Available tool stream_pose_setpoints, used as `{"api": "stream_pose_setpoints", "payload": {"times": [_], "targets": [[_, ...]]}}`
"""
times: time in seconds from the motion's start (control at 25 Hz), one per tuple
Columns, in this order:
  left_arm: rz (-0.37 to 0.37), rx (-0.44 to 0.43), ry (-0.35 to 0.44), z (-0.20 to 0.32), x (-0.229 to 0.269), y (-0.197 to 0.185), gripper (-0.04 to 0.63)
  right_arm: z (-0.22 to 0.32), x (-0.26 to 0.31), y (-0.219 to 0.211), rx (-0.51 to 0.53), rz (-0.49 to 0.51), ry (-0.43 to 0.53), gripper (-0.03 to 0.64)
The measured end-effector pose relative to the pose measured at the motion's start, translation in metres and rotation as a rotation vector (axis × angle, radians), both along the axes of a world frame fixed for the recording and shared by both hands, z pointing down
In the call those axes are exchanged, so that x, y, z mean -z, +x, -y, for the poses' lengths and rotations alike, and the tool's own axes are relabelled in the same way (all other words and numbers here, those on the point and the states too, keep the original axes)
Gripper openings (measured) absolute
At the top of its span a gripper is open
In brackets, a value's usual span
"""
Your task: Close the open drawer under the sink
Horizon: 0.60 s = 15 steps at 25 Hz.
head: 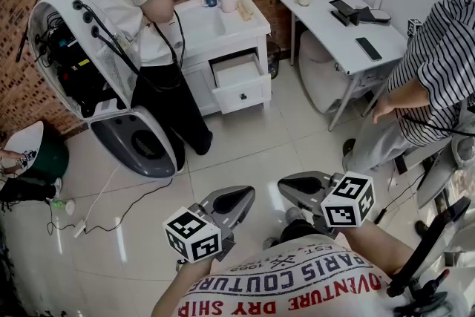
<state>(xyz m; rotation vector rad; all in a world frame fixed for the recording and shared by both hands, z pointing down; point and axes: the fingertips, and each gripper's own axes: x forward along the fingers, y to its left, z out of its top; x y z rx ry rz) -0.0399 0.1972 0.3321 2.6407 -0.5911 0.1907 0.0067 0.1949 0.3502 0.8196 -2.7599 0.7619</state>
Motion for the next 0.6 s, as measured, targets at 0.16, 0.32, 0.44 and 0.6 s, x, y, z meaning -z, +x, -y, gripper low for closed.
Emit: {"api": "stream_pose_setpoints", "payload": {"times": [0.16, 0.32, 0.44, 0.6], "targets": [[-0.004, 0.030, -0.003, -0.001, -0.002, -0.006, -0.018, 0.001, -0.001, -0.003, 0.009, 0.000, 0.010, 0.008], [-0.006, 0.042, -0.009, 0.002, -0.006, -0.015, -0.018, 0.005, -0.002, -0.012, 0.027, 0.000, 0.010, 0.008], [-0.004, 0.053, -0.002, 0.008, -0.008, -0.019, -0.018, 0.010, -0.002, -0.016, 0.031, 0.009, 0.025, 0.008], [0.004, 0.064, 0.003, 0.023, -0.010, -0.023, -0.018, 0.029, 0.001, -0.014, 0.019, 0.028, 0.048, 0.008]]}}
